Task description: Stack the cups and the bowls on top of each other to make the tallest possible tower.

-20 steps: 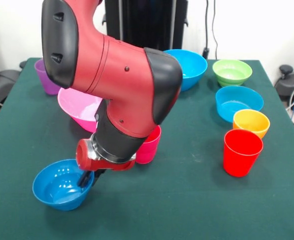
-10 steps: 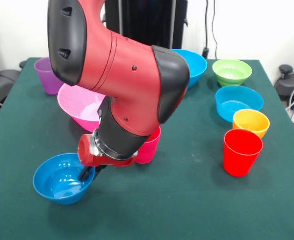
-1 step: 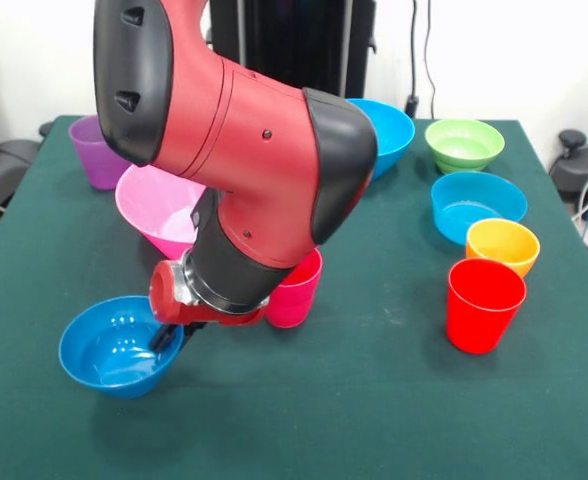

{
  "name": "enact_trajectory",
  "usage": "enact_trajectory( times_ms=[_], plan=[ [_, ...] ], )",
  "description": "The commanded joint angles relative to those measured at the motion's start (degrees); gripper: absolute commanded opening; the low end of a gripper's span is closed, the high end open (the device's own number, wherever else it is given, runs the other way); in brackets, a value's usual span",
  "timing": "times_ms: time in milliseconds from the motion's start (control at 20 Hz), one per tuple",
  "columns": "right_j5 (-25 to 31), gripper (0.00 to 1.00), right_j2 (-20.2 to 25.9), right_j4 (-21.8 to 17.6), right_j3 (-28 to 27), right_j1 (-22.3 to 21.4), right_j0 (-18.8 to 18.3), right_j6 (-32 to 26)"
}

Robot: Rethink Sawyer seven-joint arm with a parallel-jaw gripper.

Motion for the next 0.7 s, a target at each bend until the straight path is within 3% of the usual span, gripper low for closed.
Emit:
enact_trajectory(
  times_ms=[50,700],
  plan=[
    [7.2,0.0,2.91,-3.27,-2.59,0.17,1.64,-16.64],
    [6.97,0.0,2.29,-3.21,-2.65,0.58,1.79,-17.1]
  ],
)
